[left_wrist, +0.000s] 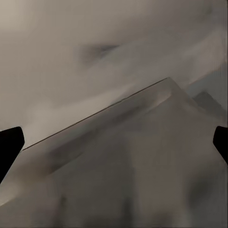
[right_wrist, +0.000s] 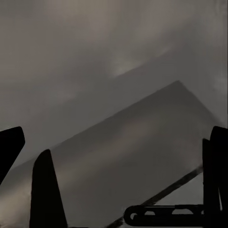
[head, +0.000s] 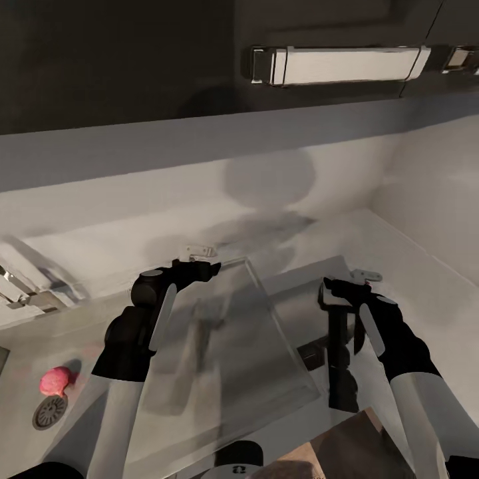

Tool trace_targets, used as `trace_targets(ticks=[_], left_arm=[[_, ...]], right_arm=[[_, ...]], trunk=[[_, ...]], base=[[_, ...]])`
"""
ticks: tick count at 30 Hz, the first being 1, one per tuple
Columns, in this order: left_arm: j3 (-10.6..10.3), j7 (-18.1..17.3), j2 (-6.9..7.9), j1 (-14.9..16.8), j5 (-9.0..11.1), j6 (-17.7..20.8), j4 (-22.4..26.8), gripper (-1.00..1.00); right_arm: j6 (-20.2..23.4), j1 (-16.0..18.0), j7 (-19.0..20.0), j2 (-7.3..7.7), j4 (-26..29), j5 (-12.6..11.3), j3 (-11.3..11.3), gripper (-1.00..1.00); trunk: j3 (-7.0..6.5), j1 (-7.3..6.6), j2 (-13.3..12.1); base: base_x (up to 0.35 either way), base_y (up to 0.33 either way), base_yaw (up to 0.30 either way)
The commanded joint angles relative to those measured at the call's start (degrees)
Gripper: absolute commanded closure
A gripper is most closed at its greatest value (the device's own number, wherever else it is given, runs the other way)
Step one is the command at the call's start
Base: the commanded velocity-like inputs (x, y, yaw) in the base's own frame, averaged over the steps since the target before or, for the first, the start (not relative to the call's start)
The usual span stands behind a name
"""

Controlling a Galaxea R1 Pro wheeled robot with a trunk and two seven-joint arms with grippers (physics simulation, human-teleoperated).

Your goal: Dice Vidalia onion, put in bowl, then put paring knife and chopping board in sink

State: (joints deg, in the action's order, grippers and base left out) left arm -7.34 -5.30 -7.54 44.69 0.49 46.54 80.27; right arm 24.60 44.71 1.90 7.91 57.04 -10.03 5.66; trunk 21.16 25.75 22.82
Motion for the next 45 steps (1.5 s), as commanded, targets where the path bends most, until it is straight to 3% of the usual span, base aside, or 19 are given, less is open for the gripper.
trace_targets(ticks=[1,17,45], left_arm=[[0.0,-0.2,-0.02,0.0,0.0,0.3,0.1,-1.0],[0.0,-0.2,-0.02,0.0,0.0,0.3,0.1,-1.0],[0.0,-0.2,-0.02,0.0,0.0,0.3,0.1,-1.0]], right_arm=[[0.4,0.0,0.1,0.0,0.0,-0.1,0.1,-1.0],[0.5,0.0,0.0,0.0,0.1,-0.1,0.1,-1.0],[0.2,0.0,0.0,0.0,0.2,-0.1,0.1,-1.0]], trunk=[[0.1,0.03,0.1],[0.1,0.03,0.1],[0.1,0.03,0.1]], base=[[0.0,0.0,-0.25],[0.0,0.0,-0.069],[-0.001,0.0,-0.164]])
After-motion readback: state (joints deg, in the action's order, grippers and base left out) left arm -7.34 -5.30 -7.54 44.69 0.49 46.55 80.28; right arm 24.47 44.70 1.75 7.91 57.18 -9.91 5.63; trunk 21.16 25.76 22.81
